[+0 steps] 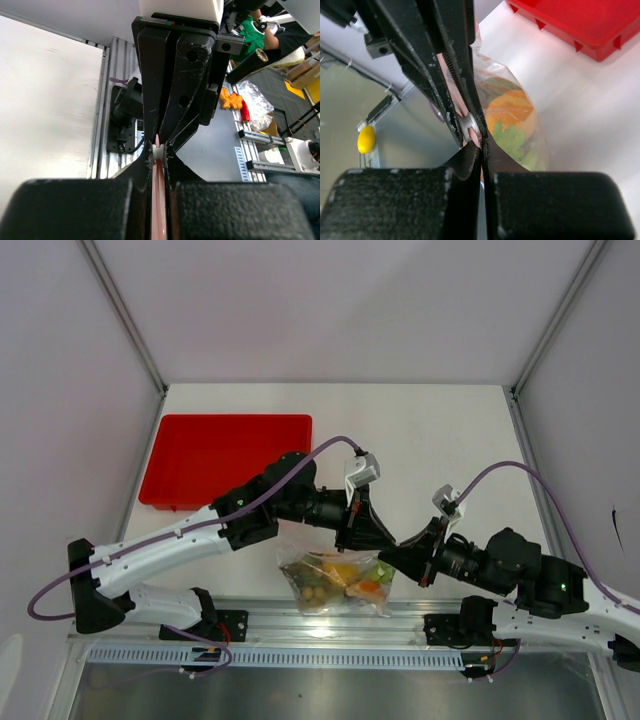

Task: Place the food in the zip-top bag and seal the zipper
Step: Zip the zipper food storage bag at the center of the board.

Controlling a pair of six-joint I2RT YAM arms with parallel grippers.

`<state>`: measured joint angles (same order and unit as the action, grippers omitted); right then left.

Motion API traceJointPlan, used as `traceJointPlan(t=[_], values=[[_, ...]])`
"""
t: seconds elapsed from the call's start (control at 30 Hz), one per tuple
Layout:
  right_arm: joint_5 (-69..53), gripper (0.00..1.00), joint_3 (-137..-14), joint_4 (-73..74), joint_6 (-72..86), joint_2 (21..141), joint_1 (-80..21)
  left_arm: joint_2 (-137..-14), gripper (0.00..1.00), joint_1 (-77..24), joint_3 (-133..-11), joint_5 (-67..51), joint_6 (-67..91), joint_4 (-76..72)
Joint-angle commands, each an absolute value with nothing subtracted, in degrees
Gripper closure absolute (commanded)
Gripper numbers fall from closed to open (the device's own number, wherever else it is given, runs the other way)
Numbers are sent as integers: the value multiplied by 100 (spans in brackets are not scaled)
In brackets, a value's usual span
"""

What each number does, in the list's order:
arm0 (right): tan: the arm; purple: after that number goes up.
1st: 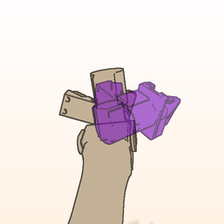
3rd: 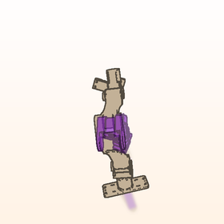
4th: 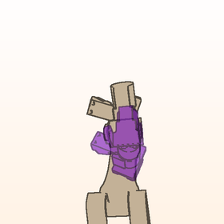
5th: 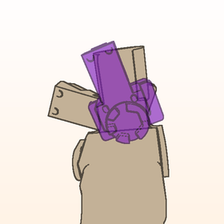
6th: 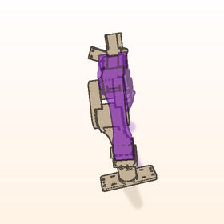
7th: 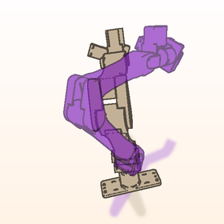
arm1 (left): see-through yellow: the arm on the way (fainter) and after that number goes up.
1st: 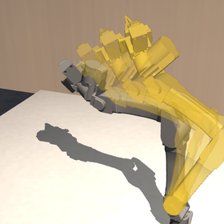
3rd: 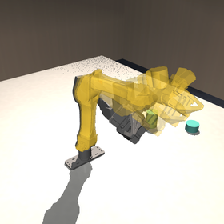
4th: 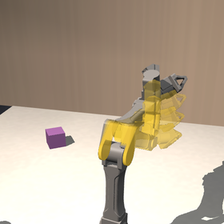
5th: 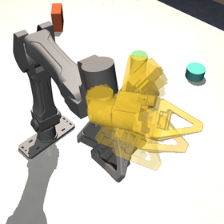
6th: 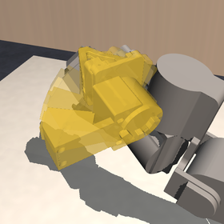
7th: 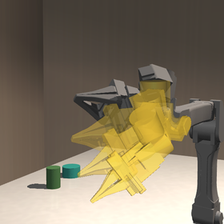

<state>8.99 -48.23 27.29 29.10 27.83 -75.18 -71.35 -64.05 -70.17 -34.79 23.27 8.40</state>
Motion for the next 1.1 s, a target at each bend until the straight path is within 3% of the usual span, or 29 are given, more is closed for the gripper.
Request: traceJointPlan(t=[0.0, 0.53, 1.07], values=[[1950, 100, -4878, 2356, 3207, 2769, -7515, -6970, 99, -6451, -7225, -3455, 2286, 1318], [2804, 100, -4887, 2390, 3753, 2531, -7515, -6759, 99, -6434, -7181, -2751, 1828, 2232], [3067, 100, -5089, 2917, 3735, 2294, -7515, -5406, 98, -6197, -6628, -2075, 1547, 3436]])
